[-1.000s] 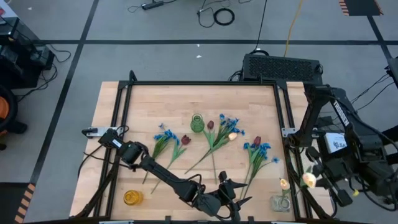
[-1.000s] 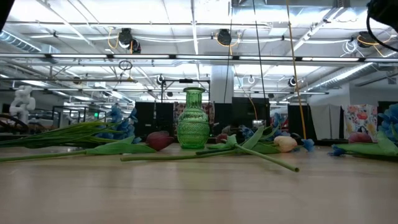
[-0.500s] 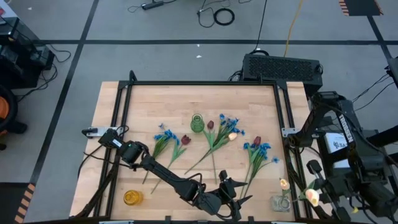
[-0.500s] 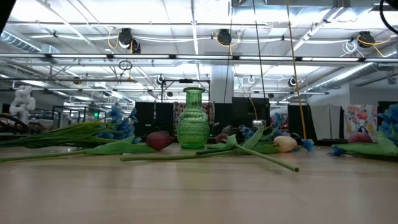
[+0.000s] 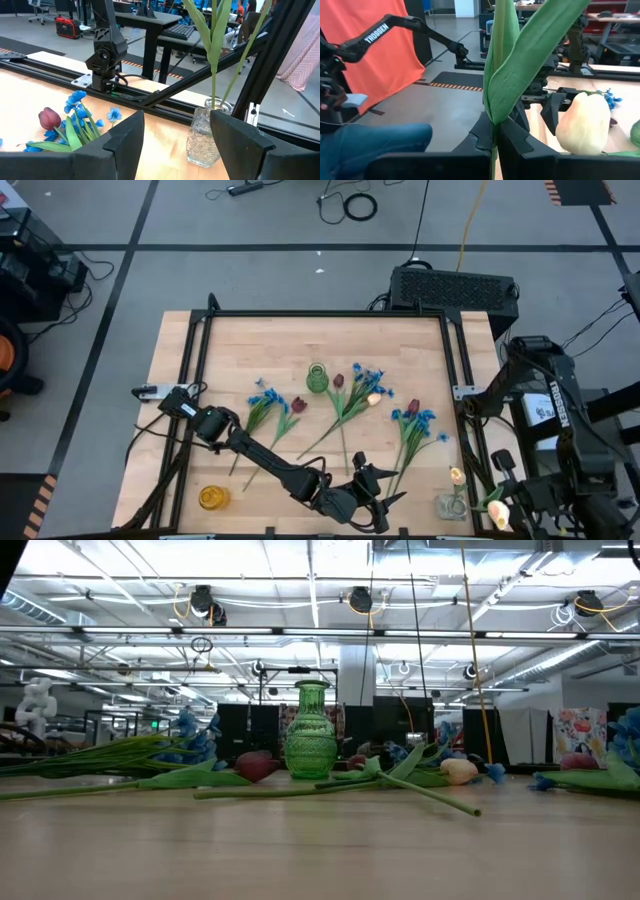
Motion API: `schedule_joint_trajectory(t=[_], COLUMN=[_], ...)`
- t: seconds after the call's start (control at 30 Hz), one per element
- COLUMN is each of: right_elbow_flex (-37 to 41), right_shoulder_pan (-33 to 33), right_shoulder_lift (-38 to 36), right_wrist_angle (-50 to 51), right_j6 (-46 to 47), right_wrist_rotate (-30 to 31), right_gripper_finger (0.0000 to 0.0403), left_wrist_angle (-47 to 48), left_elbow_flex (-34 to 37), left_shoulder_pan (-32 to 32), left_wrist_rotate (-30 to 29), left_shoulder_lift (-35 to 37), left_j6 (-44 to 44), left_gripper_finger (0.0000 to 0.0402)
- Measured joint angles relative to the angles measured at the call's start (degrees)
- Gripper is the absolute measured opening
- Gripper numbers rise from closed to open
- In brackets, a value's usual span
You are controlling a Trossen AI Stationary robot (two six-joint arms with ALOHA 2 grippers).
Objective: Sort flowers into vase by color
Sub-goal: Put the bottom yellow flower into the transparent vase
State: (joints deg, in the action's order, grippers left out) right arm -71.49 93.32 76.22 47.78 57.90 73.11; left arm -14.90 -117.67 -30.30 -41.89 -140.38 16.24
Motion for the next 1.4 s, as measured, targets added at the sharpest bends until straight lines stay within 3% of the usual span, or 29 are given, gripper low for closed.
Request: schedule_joint_trajectory(t=[0.33,0.53,0.87,1.4], right_elbow_flex=[0.0,0.0,0.0,0.0], right_shoulder_pan=[0.0,-0.6,-2.0,-2.8], right_shoulder_lift=[0.8,0.8,0.8,0.4], right_wrist_angle=[10.2,11.4,12.4,13.1], right_j6=[10.4,10.5,10.5,9.5], right_wrist_rotate=[-0.6,-6.1,-7.5,-6.4], right_gripper_finger=[0.0000,0.0000,0.0002,0.0076], left_wrist_angle=[0.0,0.0,0.1,0.9], left_elbow_flex=[0.0,0.0,0.0,0.0], left_shoulder_pan=[0.0,0.0,0.0,0.0], left_wrist_rotate=[0.0,0.0,0.0,0.0], left_shoulder_lift=[0.0,0.0,0.0,0.0], left_j6=[0.0,-0.1,-0.1,0.0], left_gripper_finger=[0.0233,0.0233,0.0233,0.0233])
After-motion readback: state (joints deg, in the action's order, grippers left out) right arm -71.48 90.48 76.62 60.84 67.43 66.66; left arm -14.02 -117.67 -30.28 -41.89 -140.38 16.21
